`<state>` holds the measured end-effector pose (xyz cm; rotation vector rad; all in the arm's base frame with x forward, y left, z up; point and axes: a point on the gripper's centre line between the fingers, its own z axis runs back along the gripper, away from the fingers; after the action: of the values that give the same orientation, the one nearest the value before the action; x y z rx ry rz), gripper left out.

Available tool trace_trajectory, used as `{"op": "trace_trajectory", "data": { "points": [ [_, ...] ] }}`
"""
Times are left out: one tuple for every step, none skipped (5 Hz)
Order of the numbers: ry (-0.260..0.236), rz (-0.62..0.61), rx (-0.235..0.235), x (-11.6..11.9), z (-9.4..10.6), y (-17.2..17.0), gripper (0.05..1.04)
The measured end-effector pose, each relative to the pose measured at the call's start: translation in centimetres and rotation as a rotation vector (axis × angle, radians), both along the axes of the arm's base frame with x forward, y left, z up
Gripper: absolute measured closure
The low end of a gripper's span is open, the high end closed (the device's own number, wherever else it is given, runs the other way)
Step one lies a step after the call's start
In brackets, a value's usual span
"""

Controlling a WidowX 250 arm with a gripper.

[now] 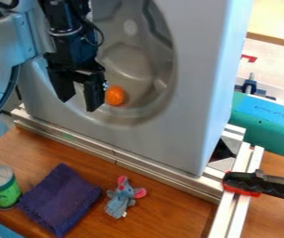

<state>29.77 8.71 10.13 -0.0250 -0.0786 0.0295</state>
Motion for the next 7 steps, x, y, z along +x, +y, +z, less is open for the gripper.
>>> {"op": "trace_trajectory", "data": {
  "points": [
    [0.026,0.005,-0.010,-0.1,-0.9,0.0,0.083],
    [-0.048,0.055,-0.001,1.6,-1.1,0.4,0.082],
    [-0.209,0.108,0.096,3.6,-1.4,1.7,0.083],
    [-0.248,0.141,0.118,5.4,-1.9,1.2,0.083],
    [-0.227,0.193,0.026,7.3,-4.1,0.5,0.082],
    [-0.210,0.257,0.001,8.4,-4.8,0.8,0.083],
    [-0.198,0.328,0.002,8.9,-5.6,1.2,0.082]
  ]
}}
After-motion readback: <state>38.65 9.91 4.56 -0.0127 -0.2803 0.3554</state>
